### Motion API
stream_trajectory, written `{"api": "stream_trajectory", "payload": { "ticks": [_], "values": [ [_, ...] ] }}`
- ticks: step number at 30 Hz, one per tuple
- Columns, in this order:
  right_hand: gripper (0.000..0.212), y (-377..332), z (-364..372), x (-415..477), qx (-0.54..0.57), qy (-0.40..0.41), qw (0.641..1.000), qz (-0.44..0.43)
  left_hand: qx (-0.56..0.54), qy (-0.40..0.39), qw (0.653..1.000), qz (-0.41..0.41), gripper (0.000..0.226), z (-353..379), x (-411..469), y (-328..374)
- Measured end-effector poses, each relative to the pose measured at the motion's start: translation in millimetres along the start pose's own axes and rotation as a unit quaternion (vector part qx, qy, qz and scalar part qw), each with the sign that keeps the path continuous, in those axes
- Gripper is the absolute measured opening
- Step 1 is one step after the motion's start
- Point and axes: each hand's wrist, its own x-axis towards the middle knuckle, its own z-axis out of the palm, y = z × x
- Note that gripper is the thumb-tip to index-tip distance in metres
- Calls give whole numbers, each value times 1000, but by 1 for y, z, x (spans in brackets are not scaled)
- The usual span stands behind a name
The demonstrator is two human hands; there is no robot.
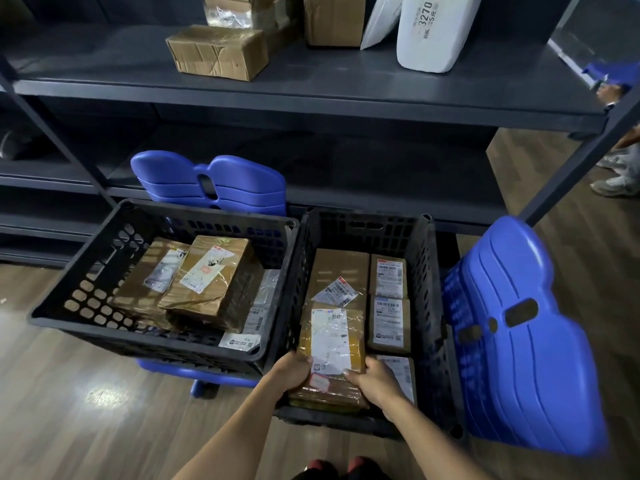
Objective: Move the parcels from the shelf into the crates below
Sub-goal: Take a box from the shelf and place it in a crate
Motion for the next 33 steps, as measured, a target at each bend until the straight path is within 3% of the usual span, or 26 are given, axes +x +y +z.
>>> {"api": "stream_trajectory", "payload": {
  "ticks": [9, 19, 33],
  "values": [
    [29, 11, 11, 12, -13, -3, 1000, 4, 32, 3, 999, -9, 40, 3, 5, -4],
    [35, 26, 15, 32, -30, -39, 997, 64, 89, -28, 996, -10, 35, 7, 8, -3],
    [43, 36, 16, 53, -109, -73, 987, 92, 23, -52, 997, -45, 25, 11, 31, -19]
  ]
}}
